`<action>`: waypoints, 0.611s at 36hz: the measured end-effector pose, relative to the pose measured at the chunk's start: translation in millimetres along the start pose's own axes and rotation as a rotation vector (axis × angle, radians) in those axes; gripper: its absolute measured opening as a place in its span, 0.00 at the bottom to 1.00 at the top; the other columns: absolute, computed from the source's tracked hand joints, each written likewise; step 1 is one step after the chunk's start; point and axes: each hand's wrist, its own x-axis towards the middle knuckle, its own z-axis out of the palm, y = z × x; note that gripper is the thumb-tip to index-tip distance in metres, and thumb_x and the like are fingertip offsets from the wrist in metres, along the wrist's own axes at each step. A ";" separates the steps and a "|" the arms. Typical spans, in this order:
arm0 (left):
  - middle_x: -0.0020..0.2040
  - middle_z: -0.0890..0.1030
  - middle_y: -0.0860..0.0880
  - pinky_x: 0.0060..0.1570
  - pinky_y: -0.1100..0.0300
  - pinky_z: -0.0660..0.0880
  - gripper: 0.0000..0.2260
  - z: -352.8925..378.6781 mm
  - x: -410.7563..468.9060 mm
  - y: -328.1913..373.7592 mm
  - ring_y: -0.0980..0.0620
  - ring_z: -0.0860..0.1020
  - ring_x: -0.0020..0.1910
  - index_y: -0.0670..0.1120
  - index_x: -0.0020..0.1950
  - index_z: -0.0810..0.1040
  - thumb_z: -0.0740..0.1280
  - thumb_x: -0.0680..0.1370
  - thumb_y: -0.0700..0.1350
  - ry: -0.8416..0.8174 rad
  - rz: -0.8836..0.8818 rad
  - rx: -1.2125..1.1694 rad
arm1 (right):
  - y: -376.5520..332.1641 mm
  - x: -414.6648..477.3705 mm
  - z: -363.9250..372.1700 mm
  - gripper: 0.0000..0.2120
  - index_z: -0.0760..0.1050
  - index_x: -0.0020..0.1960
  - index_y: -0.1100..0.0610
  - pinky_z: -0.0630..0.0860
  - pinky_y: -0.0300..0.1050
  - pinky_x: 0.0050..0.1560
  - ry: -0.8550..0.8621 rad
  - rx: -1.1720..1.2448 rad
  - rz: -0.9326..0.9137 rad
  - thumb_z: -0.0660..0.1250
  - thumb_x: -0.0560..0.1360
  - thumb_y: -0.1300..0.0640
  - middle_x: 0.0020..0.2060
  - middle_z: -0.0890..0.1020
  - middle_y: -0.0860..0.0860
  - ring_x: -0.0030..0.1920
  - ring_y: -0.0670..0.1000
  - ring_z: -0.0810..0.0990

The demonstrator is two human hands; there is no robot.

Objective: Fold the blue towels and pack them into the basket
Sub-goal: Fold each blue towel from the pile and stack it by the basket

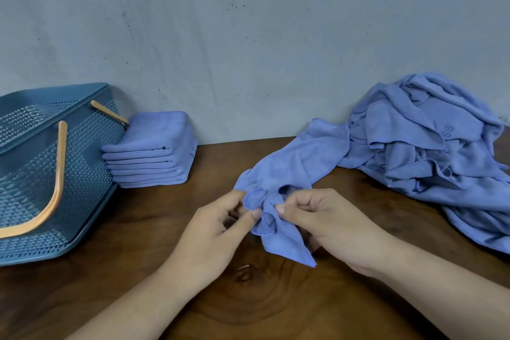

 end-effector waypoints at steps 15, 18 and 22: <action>0.48 0.85 0.50 0.51 0.49 0.80 0.06 2.0 -2.3 13.9 0.49 0.84 0.49 0.53 0.54 0.82 0.69 0.83 0.53 0.171 -0.028 -0.105 | -16.3 -2.6 -19.7 0.12 0.81 0.44 0.51 0.72 0.42 0.37 0.072 -0.472 -0.196 0.75 0.78 0.44 0.33 0.81 0.47 0.31 0.45 0.75; 0.51 0.85 0.49 0.54 0.39 0.81 0.05 10.0 -8.2 18.4 0.44 0.84 0.51 0.55 0.58 0.82 0.72 0.83 0.49 0.039 0.046 -0.039 | -14.2 -1.3 -17.7 0.19 0.77 0.60 0.38 0.77 0.41 0.45 0.211 -0.608 -0.342 0.78 0.73 0.41 0.52 0.79 0.38 0.45 0.44 0.81; 0.53 0.83 0.50 0.53 0.46 0.81 0.18 13.8 -11.1 20.8 0.44 0.83 0.53 0.57 0.62 0.77 0.79 0.77 0.44 0.014 0.076 0.050 | -12.6 -0.5 -19.0 0.06 0.80 0.53 0.39 0.76 0.45 0.53 0.188 -0.668 -0.483 0.72 0.79 0.50 0.54 0.80 0.36 0.57 0.45 0.80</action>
